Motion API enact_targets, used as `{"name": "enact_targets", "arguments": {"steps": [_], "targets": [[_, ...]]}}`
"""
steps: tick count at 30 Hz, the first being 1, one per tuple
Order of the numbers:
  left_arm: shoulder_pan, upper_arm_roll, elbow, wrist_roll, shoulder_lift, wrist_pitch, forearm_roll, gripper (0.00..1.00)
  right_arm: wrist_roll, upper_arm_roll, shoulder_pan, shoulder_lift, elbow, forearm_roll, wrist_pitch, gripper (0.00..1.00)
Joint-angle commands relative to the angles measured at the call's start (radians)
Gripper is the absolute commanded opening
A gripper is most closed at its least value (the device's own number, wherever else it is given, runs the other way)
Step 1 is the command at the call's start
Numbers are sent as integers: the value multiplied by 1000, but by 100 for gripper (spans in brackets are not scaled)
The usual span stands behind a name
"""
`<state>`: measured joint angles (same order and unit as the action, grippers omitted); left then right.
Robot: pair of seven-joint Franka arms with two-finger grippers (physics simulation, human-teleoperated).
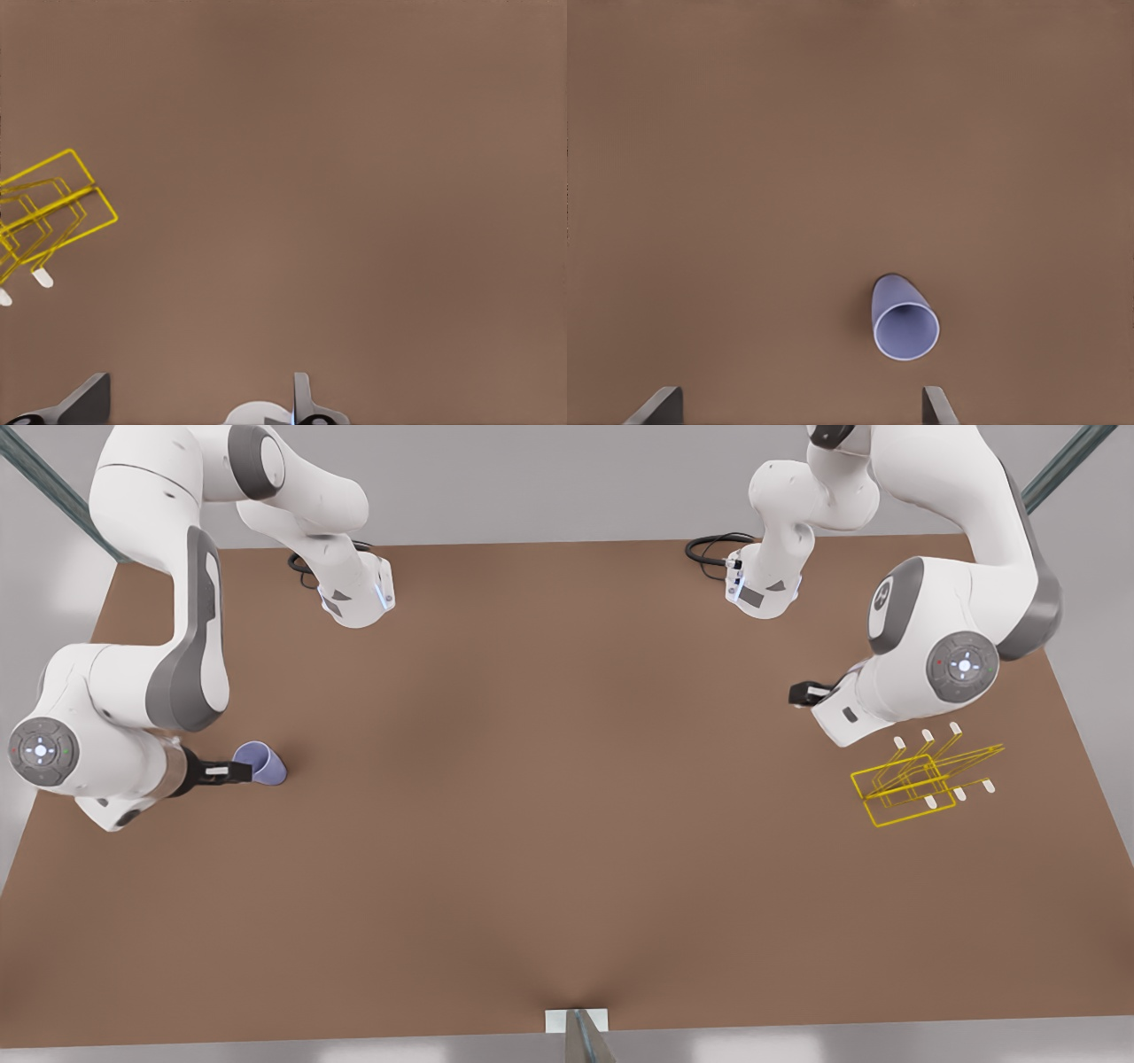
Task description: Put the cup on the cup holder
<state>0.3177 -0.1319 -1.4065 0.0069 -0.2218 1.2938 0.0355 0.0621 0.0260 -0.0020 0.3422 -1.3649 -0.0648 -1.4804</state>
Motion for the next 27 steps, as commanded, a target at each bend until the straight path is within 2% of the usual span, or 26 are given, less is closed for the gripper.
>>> {"name": "enact_targets", "arguments": {"steps": [1,4,7,8,12,16,23,27], "targets": [[0,-2,3,-39,-1,45,-2,100,33,0,5,-28,-25,-3,-104,100],[0,-2,4,-41,-1,44,1,100,10,-15,8,-72,-72,-4,-127,100],[0,-2,3,-28,4,45,0,100,-70,-83,-16,-176,-236,-4,-211,100],[0,-2,3,-30,6,44,0,100,-74,-95,-53,-224,-344,5,-319,100],[-2,-11,3,-35,1,55,67,100,-74,-98,-84,-213,-471,10,-443,100],[-8,-11,1,-28,1,47,64,100,-76,-100,-104,-187,-503,25,-443,100],[-11,-12,-3,-24,2,39,61,100,-76,-118,-111,-250,-668,25,-449,100],[-12,-12,-2,-25,9,33,61,100,-76,-97,-135,-244,-746,25,-563,100]]}}
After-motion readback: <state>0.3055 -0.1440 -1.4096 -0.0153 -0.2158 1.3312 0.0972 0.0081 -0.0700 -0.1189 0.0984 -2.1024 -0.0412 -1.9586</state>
